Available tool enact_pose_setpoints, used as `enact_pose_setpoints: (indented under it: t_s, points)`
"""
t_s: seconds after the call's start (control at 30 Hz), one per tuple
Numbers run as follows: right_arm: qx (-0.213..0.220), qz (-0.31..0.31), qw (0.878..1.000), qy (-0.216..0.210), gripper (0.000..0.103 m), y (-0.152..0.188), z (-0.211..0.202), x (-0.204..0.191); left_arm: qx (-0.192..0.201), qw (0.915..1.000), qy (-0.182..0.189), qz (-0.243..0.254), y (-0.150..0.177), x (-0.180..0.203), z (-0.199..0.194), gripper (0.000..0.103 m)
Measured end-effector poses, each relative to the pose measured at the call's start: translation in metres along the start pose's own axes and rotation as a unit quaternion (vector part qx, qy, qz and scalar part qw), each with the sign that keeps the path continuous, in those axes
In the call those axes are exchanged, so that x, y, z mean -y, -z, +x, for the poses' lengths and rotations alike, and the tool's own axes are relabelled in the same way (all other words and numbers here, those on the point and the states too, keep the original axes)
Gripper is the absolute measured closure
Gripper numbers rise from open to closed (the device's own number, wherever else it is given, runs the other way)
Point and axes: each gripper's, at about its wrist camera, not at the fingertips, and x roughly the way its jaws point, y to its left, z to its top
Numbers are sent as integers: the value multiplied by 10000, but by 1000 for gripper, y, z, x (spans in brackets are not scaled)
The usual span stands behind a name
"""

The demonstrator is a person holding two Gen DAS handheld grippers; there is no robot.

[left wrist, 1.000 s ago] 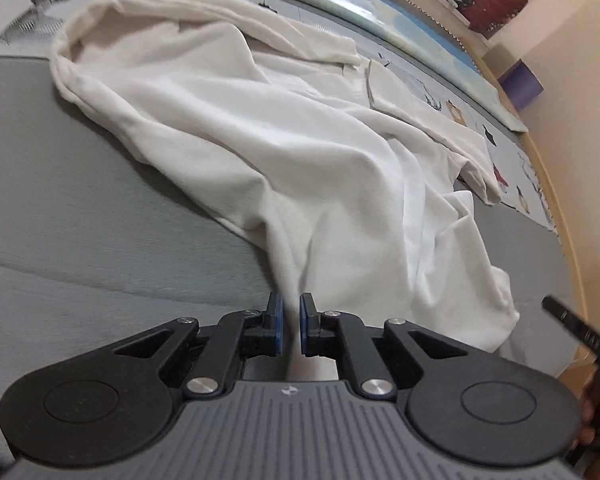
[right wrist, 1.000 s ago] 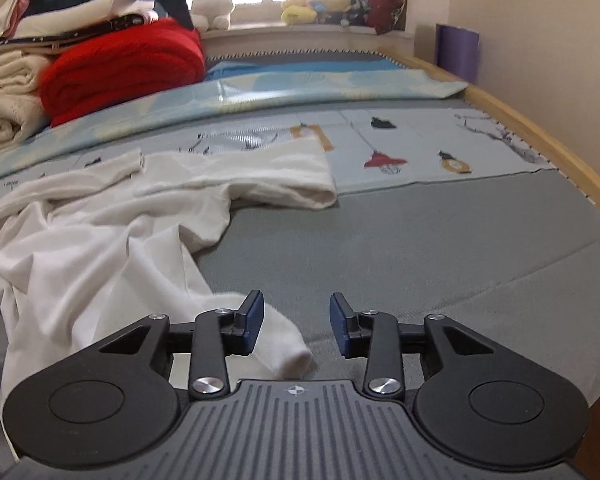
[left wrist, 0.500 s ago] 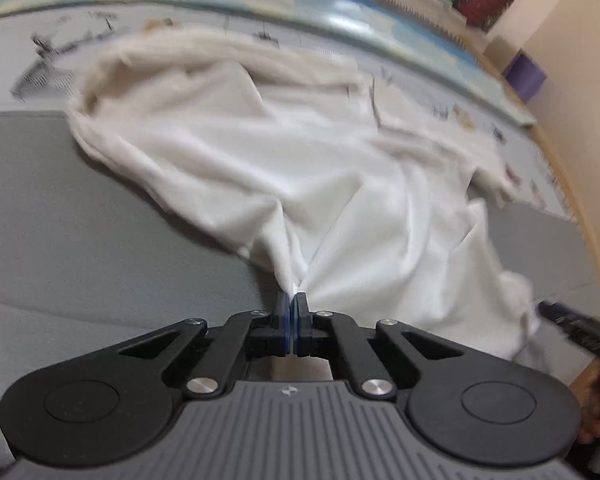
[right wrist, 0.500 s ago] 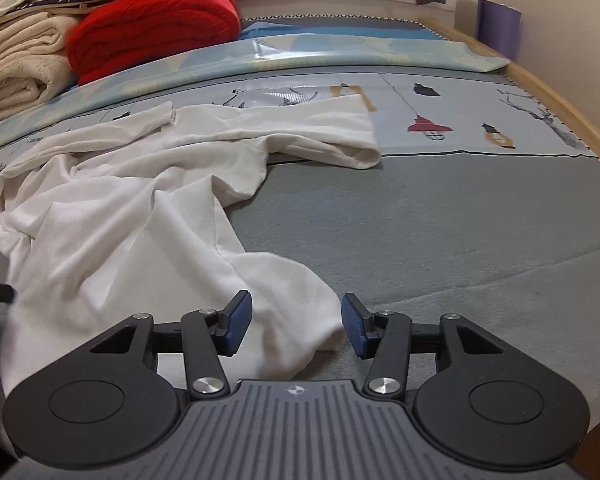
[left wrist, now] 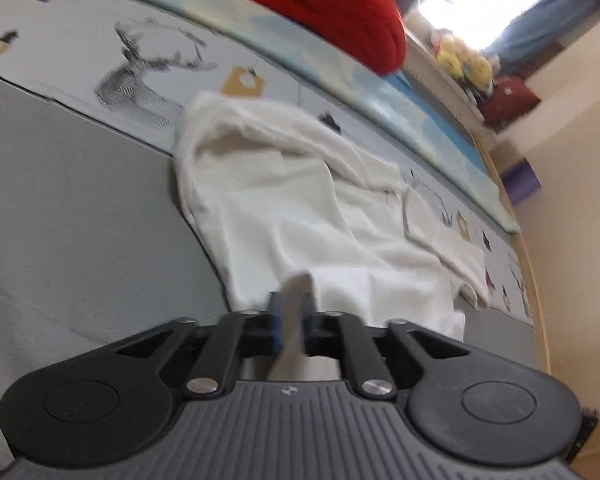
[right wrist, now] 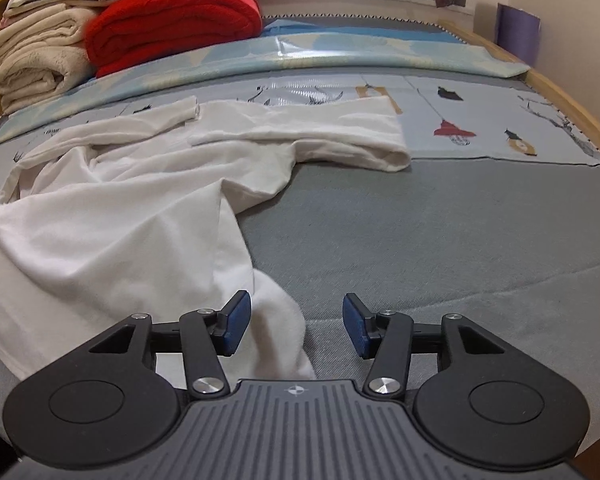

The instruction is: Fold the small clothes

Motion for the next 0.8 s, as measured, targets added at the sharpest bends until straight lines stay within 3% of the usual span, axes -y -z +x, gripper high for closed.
enact_pose_setpoints:
  t_s: [0.07, 0.37, 0.63, 0.73, 0.8]
  points:
    - [-90, -102, 9999, -62, 50, 1, 3, -4, -213, 9998, -26, 60, 3, 4, 8, 64]
    - [-72, -1029, 9937, -434, 50, 9, 1, -36, -665, 9973, -49, 293, 10, 11, 33, 61]
    - [-302, -2447, 9635, -1042, 50, 33, 0, -79, -1259, 9844, -403, 1160, 29, 34, 66, 61]
    - [-407, -2858, 9493, -1244, 50, 42, 1, -94, -1423, 9770, -627, 1457, 37, 39, 78, 64]
    - [-530, -3113, 9397, -1311, 49, 49, 4, -103, -1412, 9748, -622, 1610, 38, 41, 80, 80]
